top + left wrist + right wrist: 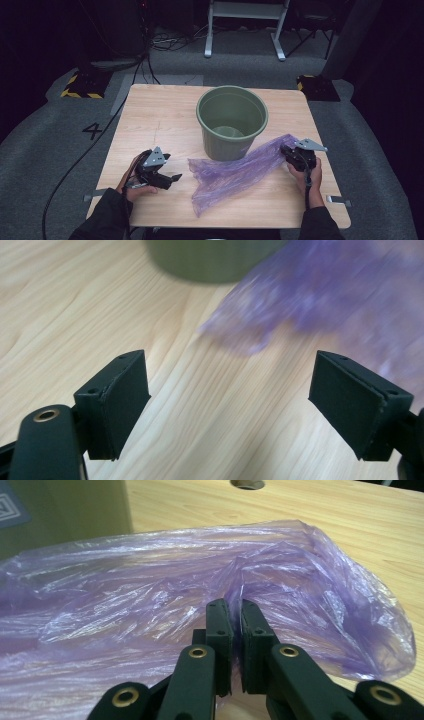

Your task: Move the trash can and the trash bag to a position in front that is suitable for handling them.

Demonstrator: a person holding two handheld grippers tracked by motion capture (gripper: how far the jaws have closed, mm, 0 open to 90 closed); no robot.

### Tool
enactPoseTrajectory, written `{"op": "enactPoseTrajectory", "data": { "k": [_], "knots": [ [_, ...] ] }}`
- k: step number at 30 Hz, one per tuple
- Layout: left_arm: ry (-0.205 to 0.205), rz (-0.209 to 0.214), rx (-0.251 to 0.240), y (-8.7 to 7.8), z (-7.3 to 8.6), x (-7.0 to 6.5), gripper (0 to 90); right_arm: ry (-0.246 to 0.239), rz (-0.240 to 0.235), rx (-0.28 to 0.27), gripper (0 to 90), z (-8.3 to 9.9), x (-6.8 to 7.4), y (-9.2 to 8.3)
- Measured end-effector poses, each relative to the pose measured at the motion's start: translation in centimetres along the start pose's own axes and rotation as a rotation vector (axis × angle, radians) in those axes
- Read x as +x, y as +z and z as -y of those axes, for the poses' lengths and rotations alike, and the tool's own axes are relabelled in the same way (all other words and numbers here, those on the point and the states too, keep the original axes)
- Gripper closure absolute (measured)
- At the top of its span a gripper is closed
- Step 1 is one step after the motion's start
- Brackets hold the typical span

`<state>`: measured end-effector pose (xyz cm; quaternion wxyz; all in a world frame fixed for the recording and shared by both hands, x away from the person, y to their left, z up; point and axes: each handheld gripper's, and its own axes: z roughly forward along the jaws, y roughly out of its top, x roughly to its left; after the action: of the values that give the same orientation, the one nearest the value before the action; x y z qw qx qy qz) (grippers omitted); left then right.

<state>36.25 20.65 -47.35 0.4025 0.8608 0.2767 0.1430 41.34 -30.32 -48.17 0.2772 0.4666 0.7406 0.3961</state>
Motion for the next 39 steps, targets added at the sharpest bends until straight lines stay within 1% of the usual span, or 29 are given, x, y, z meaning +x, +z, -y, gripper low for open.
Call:
{"op": "enactPoseTrajectory", "data": {
  "k": [3,5,7,8,11,12,13,14,18,19,22,27,30,31,35,38,39],
  "knots": [
    [-0.021,-0.021,0.041,0.0,1.2,0.5,15.9,0.004,0.008,-0.003,85.3,0.1,-0.6,-0.5],
    [-0.020,-0.030,0.066,0.1,1.9,0.4,15.9,0.002,0.004,-0.006,85.3,0.1,-0.9,-0.7],
    [-0.006,-0.065,0.101,0.3,2.4,0.1,16.1,0.002,0.004,-0.010,85.3,0.2,-1.1,-0.8],
    [-0.009,-0.067,0.112,0.3,2.6,0.0,16.5,0.002,0.003,-0.014,85.3,0.2,-1.1,-0.8],
    [-0.038,-0.047,0.102,0.3,2.9,-0.1,16.8,-0.006,0.004,-0.025,85.1,0.1,-1.3,-1.1],
    [-0.045,-0.042,0.106,0.4,3.0,-0.1,16.0,-0.006,0.004,-0.035,85.2,0.1,-1.4,-1.3],
    [-0.043,-0.042,0.119,0.4,3.0,-0.1,16.0,-0.006,0.004,-0.035,85.2,0.1,-1.4,-1.3],
    [-0.047,-0.037,0.121,0.5,3.1,0.0,16.0,-0.008,0.004,-0.038,85.1,0.1,-1.4,-1.4],
    [-0.063,-0.017,0.102,0.7,3.3,0.6,15.4,-0.021,-0.003,-0.042,85.7,0.0,-1.5,-1.5],
    [-0.062,-0.015,0.089,0.8,3.4,0.8,15.3,-0.024,-0.003,-0.045,85.8,0.0,-1.5,-1.5],
    [-0.056,-0.012,0.089,0.8,3.4,0.8,14.6,-0.031,-0.003,-0.052,86.0,-0.2,-1.4,-1.6],
    [-0.056,-0.012,0.089,0.8,3.4,0.8,14.5,-0.050,-0.012,-0.095,86.1,-1.0,-1.0,-2.2],
    [-0.057,-0.012,0.088,0.8,3.4,0.8,14.5,-0.062,-0.013,-0.110,86.1,-1.2,-0.8,-2.4],
    [-0.056,-0.013,0.088,0.8,3.4,0.8,14.5,-0.066,-0.019,-0.112,86.1,-1.4,-0.7,-2.5],
    [-0.056,-0.013,0.088,0.8,3.4,0.8,14.5,-0.081,-0.009,-0.129,86.0,-1.8,-0.4,-2.9],
    [-0.057,-0.013,0.088,0.8,3.4,0.8,14.5,-0.103,0.000,-0.128,86.0,-1.9,-0.3,-3.1],
    [-0.056,-0.013,0.088,0.8,3.4,0.8,14.5,-0.107,-0.005,-0.131,86.0,-1.9,-0.3,-3.1]
  ]
}}
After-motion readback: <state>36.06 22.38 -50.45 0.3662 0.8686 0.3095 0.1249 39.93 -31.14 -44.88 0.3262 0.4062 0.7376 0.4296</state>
